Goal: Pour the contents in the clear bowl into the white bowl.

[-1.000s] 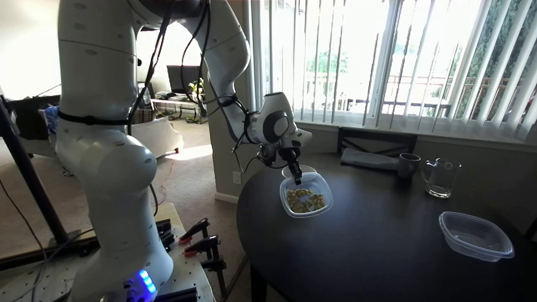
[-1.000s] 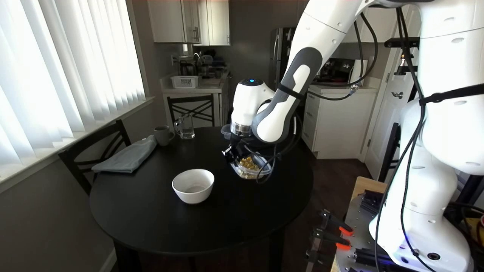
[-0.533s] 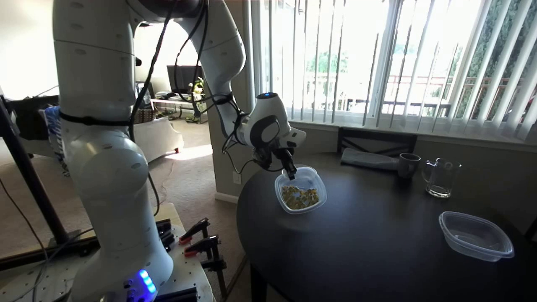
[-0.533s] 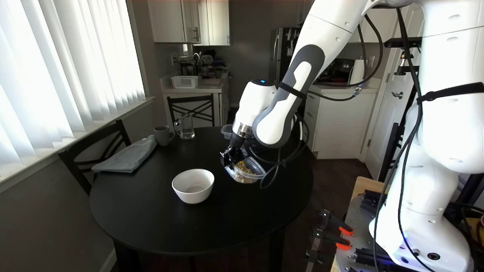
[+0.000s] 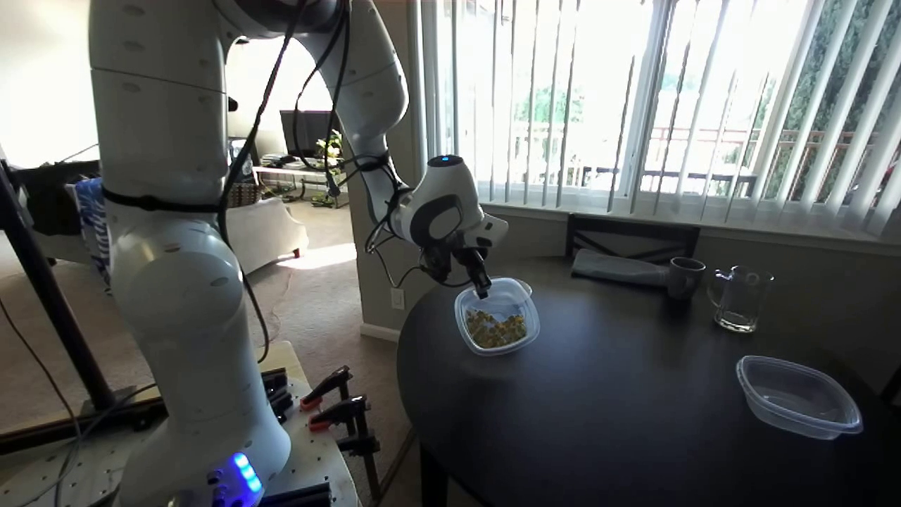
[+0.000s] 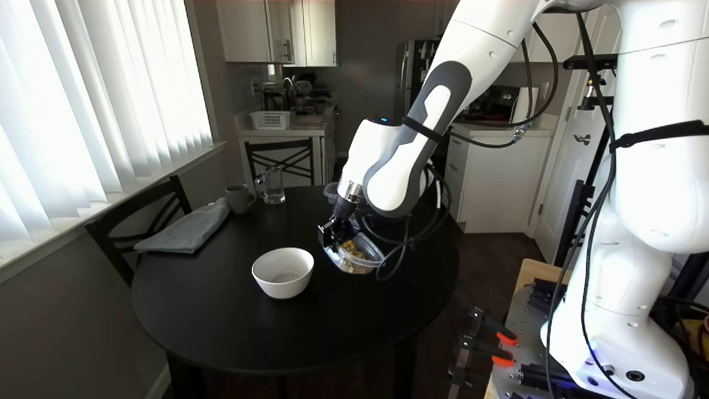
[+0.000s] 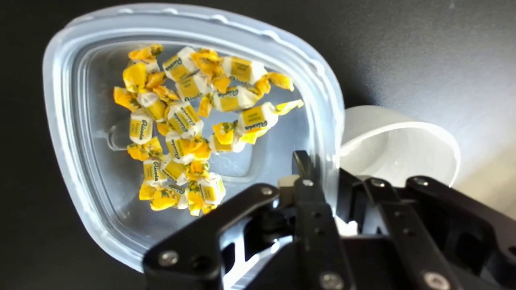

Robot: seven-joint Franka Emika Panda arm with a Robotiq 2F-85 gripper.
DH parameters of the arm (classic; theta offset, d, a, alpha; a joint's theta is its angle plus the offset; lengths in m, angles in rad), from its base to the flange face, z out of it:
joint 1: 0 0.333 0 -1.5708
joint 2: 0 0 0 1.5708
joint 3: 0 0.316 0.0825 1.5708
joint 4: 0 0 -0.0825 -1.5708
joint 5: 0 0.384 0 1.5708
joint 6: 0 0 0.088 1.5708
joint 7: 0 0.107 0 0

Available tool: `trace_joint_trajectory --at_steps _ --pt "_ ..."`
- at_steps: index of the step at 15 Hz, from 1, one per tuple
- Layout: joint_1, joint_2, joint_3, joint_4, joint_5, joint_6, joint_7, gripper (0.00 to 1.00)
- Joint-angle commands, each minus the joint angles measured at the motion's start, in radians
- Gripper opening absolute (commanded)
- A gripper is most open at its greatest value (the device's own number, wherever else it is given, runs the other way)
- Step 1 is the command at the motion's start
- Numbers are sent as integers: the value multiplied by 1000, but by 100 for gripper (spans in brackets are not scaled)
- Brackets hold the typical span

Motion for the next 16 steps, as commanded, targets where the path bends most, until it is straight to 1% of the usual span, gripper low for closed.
trace_joint_trajectory --at_steps 1,3,4,6,9,12,13,16 --pt "0 0 0 0 0 0 0 5" --pt "0 0 1 0 0 0 0 5" --pt "0 0 1 0 0 0 0 1" --pt "20 -14 -5 -3 -9 -5 12 1" --pt "10 -58 6 -42 8 -3 8 1" --pt "45 -113 3 -69 -8 16 25 1" --pt "55 -131 13 -72 -8 25 21 1" --pt "107 -182 22 -69 -23 35 37 1"
